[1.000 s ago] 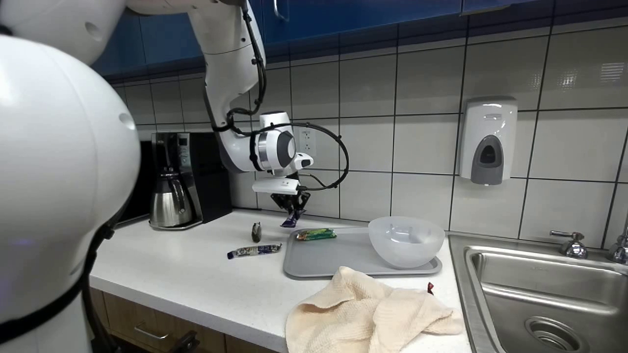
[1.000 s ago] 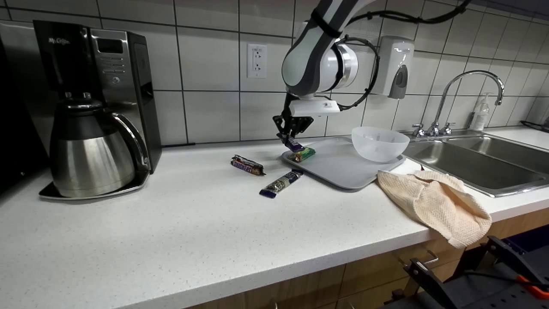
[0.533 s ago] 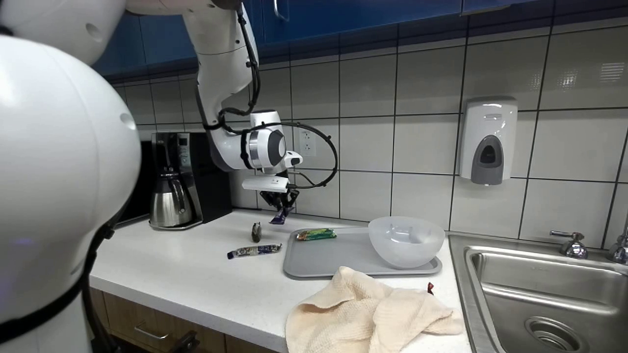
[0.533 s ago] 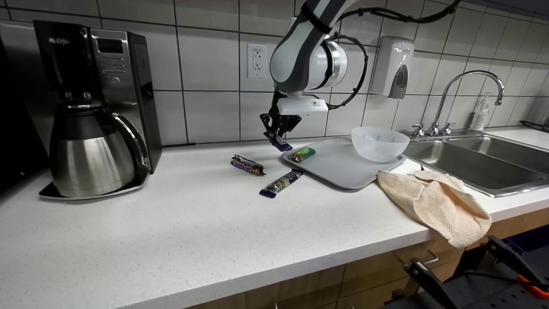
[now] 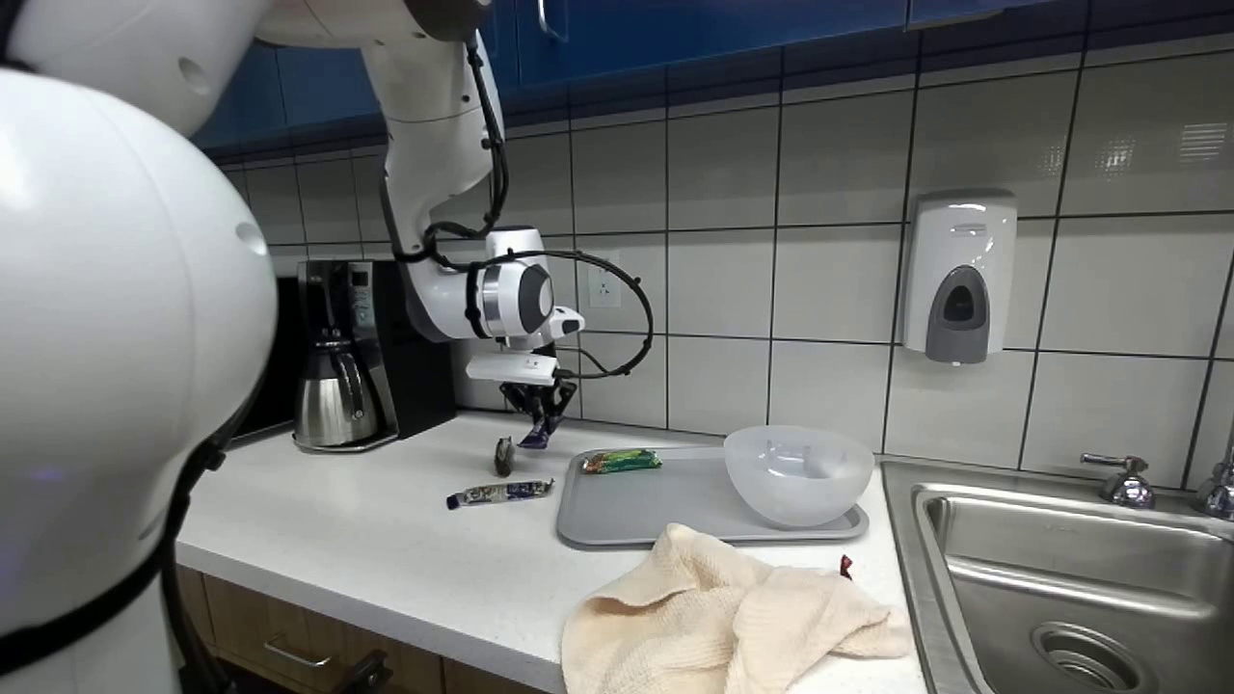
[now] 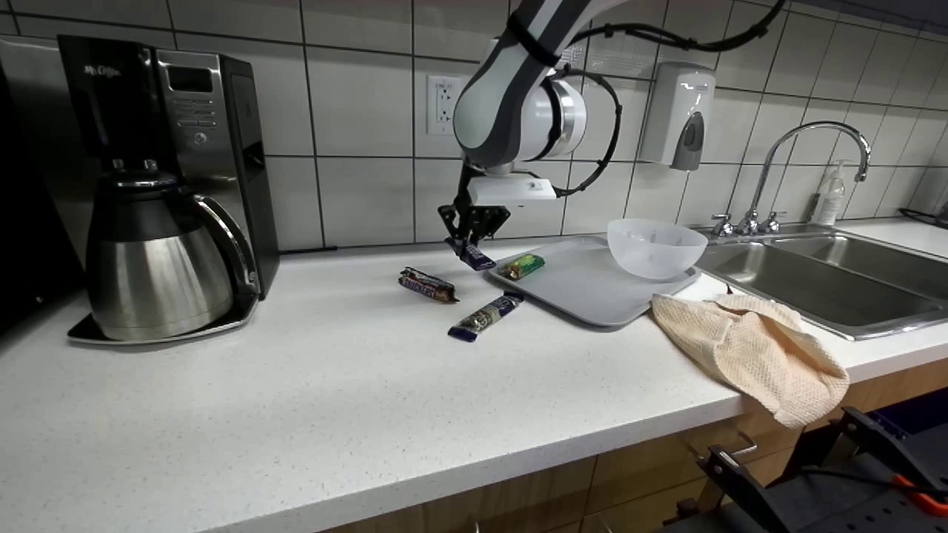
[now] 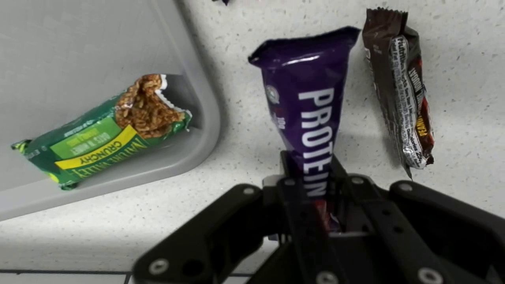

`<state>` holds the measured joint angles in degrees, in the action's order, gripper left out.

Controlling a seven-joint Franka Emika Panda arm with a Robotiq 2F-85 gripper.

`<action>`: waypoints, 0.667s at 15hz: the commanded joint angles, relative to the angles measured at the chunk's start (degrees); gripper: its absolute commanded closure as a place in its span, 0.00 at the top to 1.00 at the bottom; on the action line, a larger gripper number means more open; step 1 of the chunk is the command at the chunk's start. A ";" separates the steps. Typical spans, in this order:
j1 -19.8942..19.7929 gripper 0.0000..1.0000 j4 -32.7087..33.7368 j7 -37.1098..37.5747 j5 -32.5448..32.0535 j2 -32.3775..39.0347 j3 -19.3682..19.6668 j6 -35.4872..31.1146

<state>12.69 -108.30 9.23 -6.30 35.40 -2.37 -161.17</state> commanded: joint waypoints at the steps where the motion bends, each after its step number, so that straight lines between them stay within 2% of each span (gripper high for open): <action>1: -0.89 0.05 2.85 -2.43 1.56 1.07 -1.31 3.30; 10: -1.81 0.05 8.92 -4.43 2.19 7.75 -1.71 4.80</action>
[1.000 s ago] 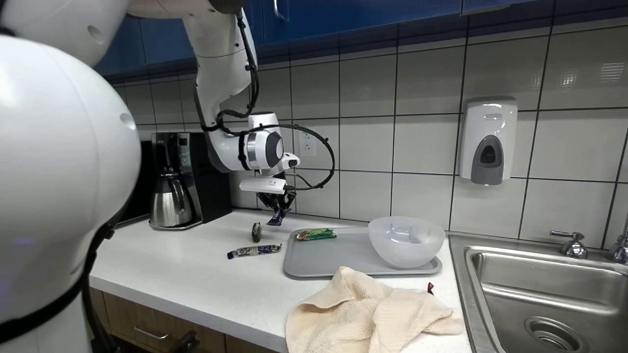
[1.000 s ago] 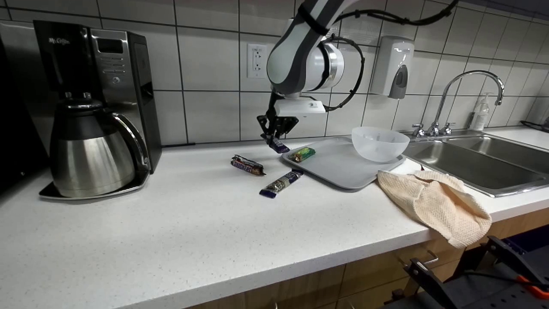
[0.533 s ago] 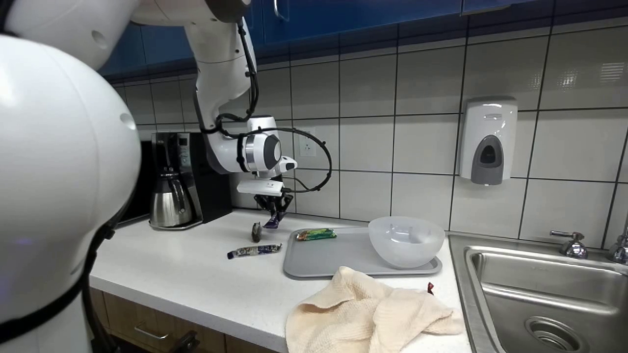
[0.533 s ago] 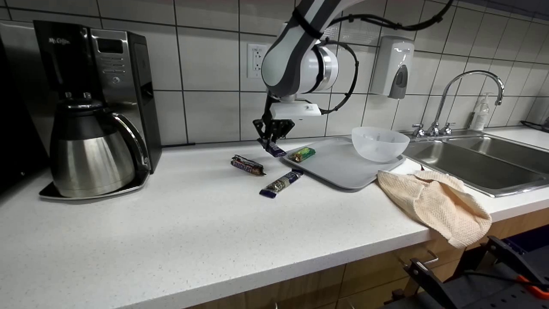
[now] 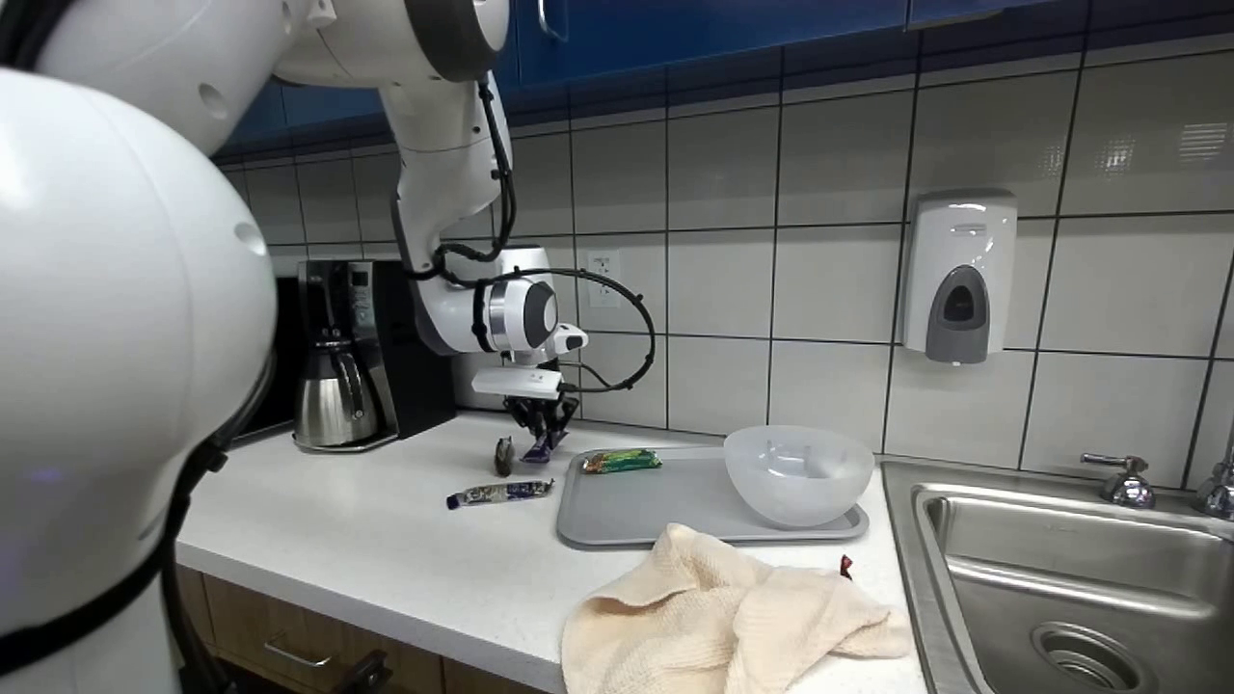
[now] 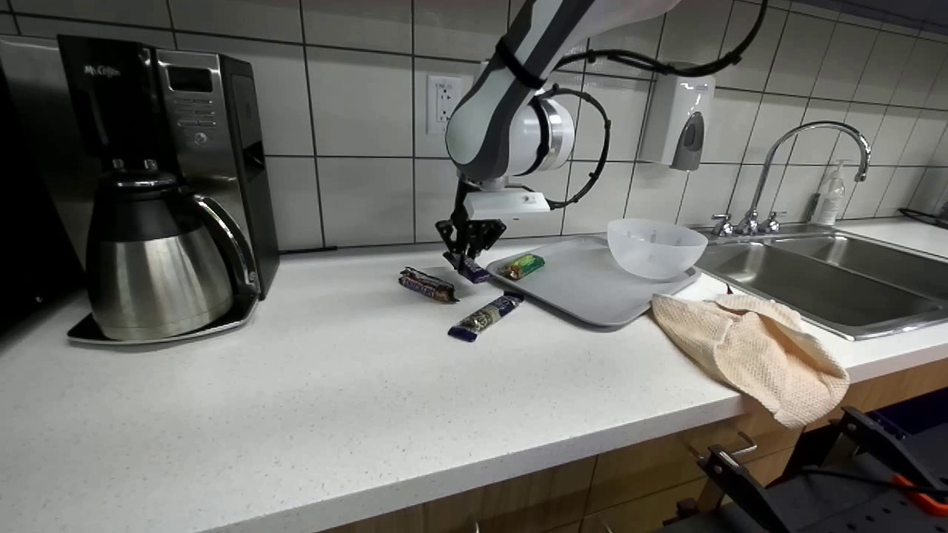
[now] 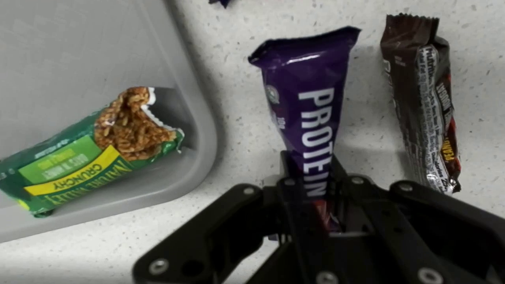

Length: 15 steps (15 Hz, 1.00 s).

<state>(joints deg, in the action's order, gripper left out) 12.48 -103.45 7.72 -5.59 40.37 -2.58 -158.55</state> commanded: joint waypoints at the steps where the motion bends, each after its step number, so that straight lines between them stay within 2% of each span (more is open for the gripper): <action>1: -1.76 0.05 4.83 -3.13 1.52 3.72 -1.52 2.11; 5: -2.16 0.05 7.33 -3.62 1.51 6.31 -1.43 2.03; 6: -2.03 0.44 7.66 -3.47 1.40 6.50 -1.19 1.81; 7: -2.20 0.45 7.99 -3.60 1.41 6.73 -1.22 1.62; 14: -2.53 0.97 7.88 -3.29 1.39 6.11 -0.97 1.34; 15: -2.01 1.00 6.81 -2.72 1.39 4.35 -0.93 1.76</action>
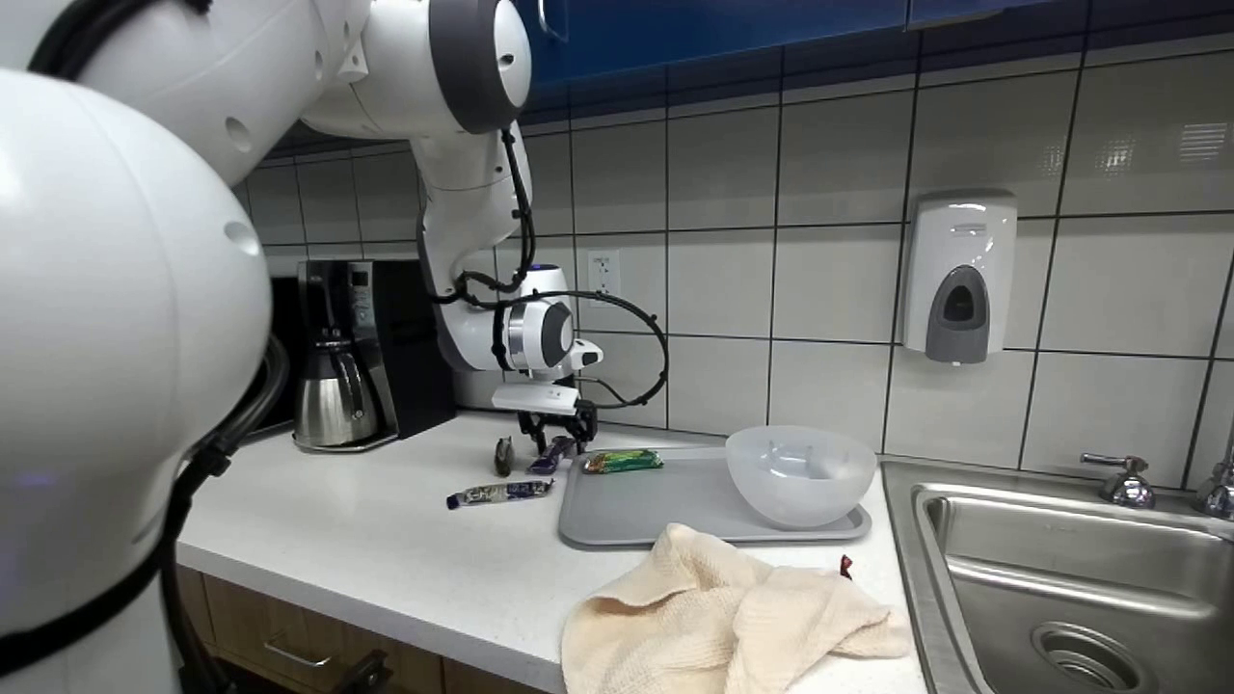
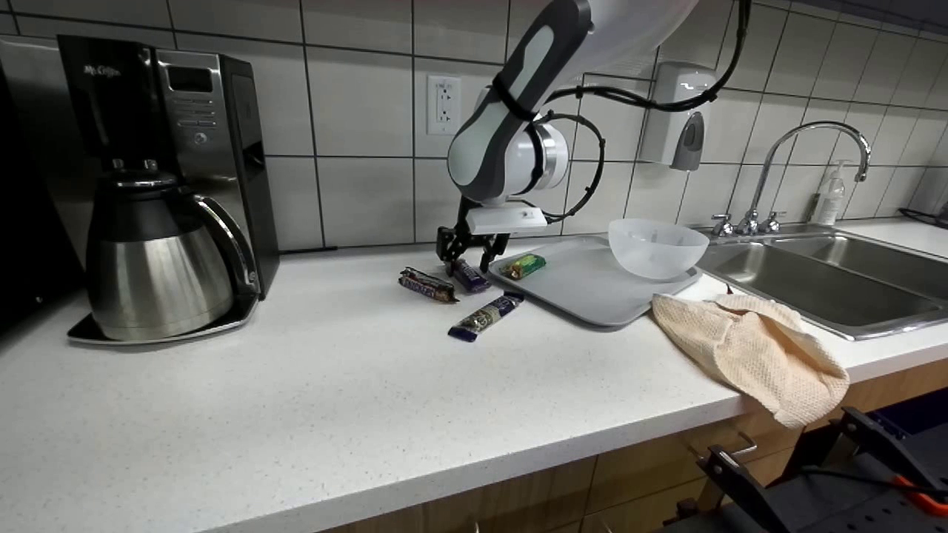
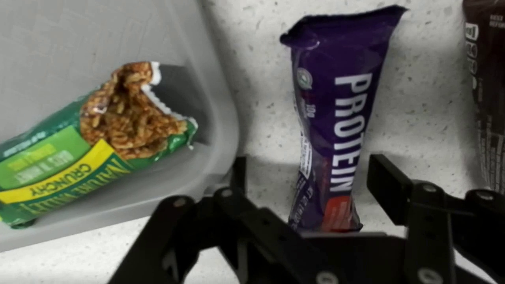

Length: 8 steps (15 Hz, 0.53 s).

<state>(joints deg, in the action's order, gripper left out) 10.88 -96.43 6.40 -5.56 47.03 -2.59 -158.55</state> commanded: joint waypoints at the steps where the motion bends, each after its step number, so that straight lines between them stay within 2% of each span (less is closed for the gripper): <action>1: -0.37 1.00 -0.45 -1.37 1.36 -2.79 -0.95 1.73; 8: -0.95 1.00 -2.18 -1.56 1.41 -5.65 -1.02 0.20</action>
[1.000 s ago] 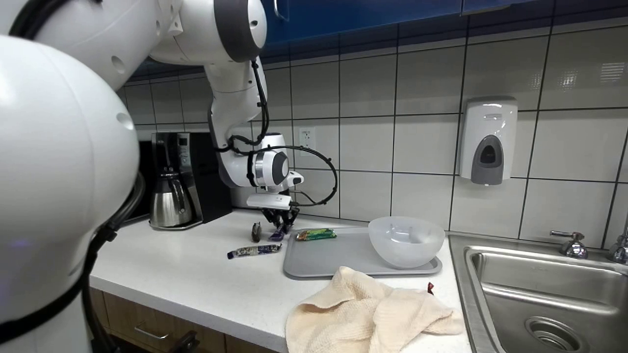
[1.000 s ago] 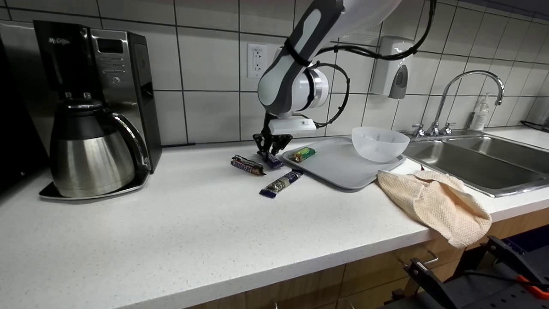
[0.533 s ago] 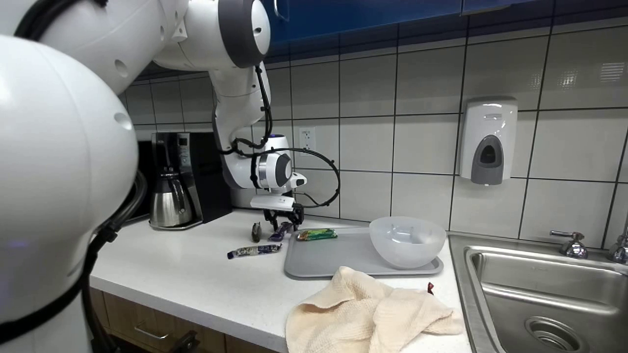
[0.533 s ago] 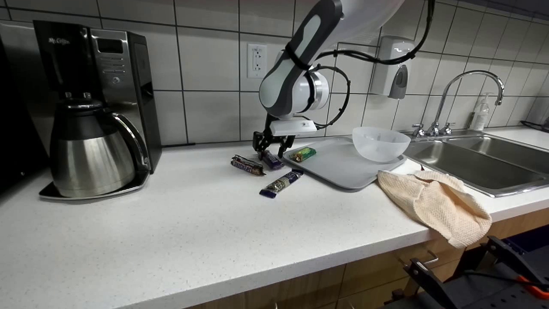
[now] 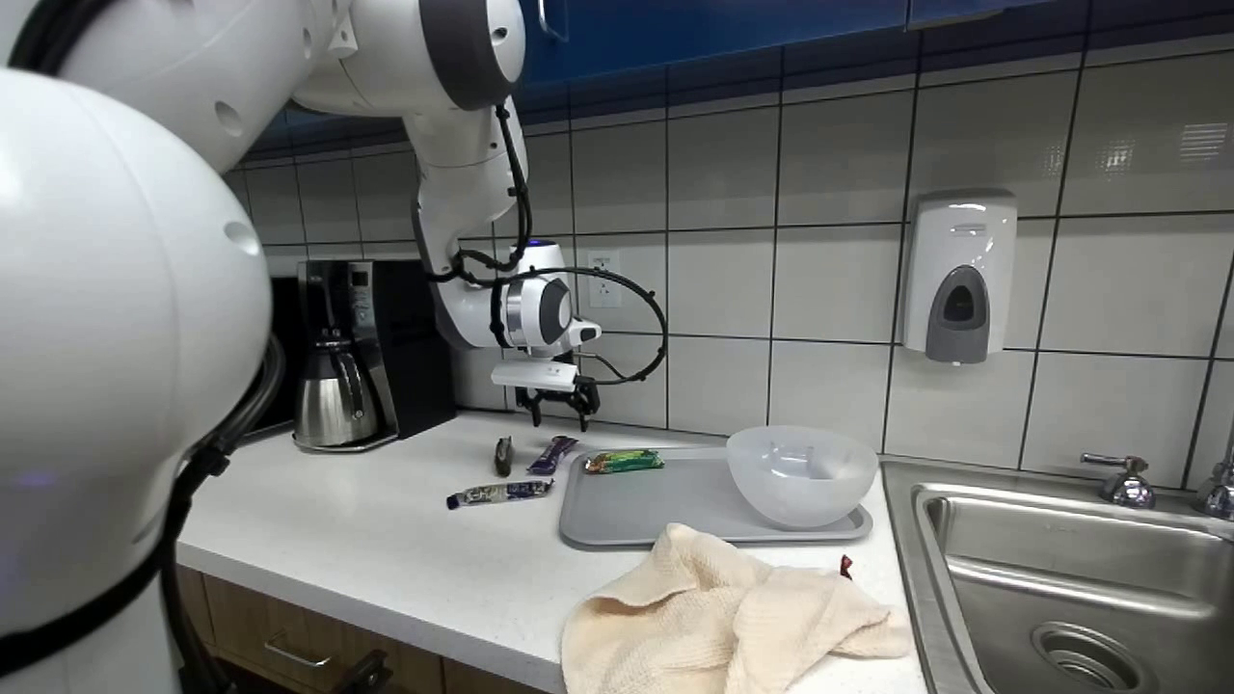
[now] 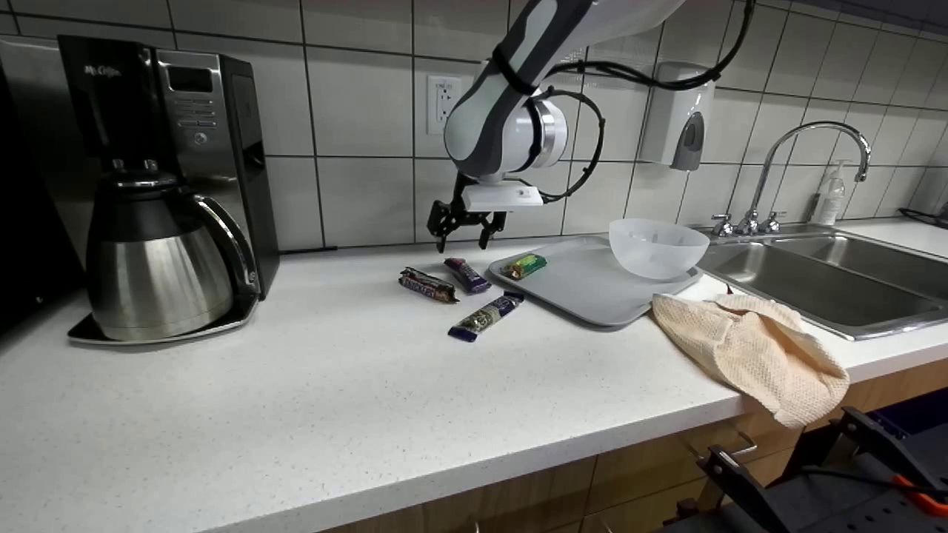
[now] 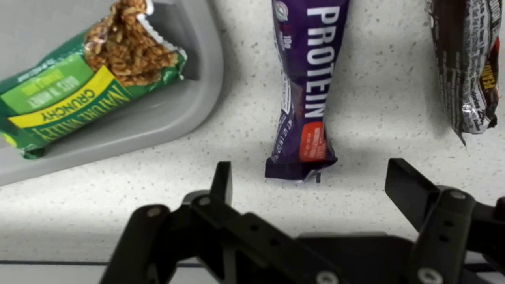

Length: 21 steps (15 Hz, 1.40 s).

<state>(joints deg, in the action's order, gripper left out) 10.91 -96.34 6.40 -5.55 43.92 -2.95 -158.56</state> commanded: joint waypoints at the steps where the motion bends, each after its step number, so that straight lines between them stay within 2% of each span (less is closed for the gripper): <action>1: -1.26 1.00 -2.76 -1.58 1.50 -2.97 -0.64 -0.07; 8: -3.33 1.00 -7.46 -1.68 2.68 -7.42 -0.40 -1.01; 10: -4.94 1.00 -8.54 -2.80 3.68 -8.82 -1.44 0.54; 18: -7.69 1.00 -11.48 -4.29 5.93 -12.20 -1.54 3.30; 19: -5.39 1.00 -9.04 -1.93 4.71 -9.38 0.26 0.96; 21: -5.95 1.00 -9.47 -2.44 4.95 -9.79 0.22 1.62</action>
<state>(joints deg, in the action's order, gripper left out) 4.65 -105.89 4.31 -1.05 34.18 -3.05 -157.11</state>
